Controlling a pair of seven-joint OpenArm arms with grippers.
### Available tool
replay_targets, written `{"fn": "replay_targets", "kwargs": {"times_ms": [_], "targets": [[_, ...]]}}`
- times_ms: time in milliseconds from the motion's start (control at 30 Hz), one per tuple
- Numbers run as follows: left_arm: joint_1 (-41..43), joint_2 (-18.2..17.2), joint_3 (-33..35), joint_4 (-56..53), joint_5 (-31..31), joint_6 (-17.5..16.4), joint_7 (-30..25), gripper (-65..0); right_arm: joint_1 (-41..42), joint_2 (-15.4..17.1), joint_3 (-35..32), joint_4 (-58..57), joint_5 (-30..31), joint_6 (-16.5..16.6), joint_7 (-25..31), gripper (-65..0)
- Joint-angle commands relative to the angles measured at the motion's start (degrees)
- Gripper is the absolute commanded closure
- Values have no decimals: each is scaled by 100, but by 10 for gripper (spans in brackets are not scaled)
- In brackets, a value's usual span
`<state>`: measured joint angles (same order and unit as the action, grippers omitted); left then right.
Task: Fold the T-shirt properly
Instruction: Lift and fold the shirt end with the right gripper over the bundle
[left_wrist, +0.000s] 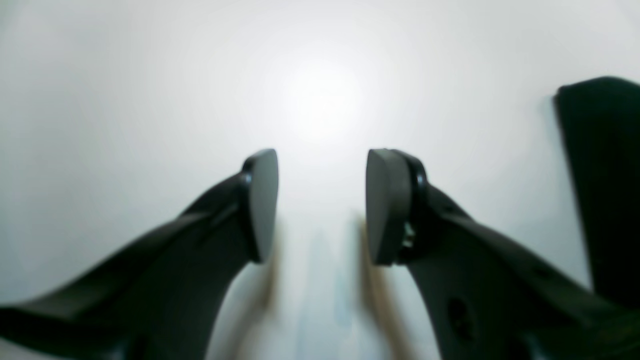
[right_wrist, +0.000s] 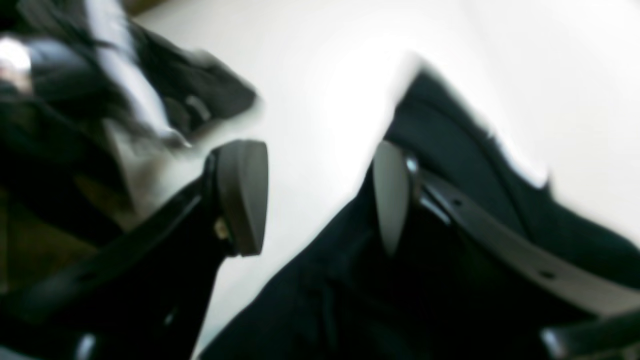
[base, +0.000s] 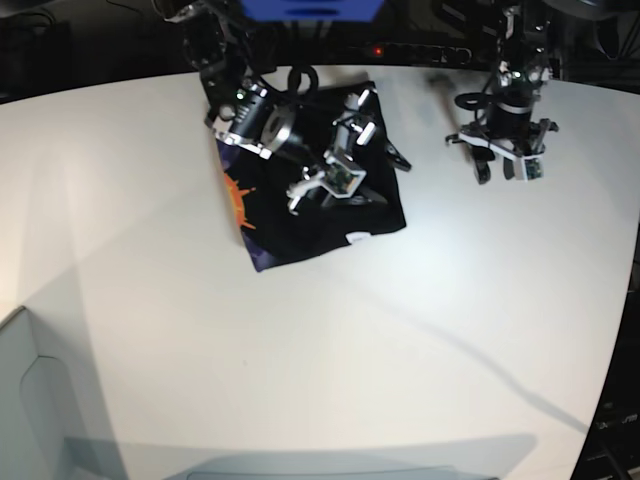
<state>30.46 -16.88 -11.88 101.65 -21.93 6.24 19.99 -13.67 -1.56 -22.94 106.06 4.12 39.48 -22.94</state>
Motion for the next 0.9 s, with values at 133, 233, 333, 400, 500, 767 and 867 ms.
{"fn": "replay_targets", "kwargs": {"times_ms": [133, 233, 333, 400, 500, 767, 867], "targets": [[-8, -74, -47, 82, 44, 5, -131, -279, -17, 38, 654, 546, 76, 52, 83, -347], [0, -74, -47, 90, 18, 5, -131, -279, 53, 29, 1032, 466, 76, 52, 74, -347], [0, -74, -47, 90, 9, 5, -131, -279, 202, 38, 1155, 229, 76, 52, 74, -347], [0, -74, -47, 90, 9, 5, -131, -278, 194, 46, 1076, 62, 67, 52, 74, -346], [9, -74, -47, 134, 0, 5, -131, -277, 194, 46, 716, -131, 50, 52, 74, -346], [255, -65, -38, 363, 0, 5, -131, -277, 1002, -499, 21, -1643, 41, 52, 127, -347], [334, -65, -30, 486, 0, 5, -131, -277, 1328, -710, 30, -2074, 76, 52, 136, -348]]}}
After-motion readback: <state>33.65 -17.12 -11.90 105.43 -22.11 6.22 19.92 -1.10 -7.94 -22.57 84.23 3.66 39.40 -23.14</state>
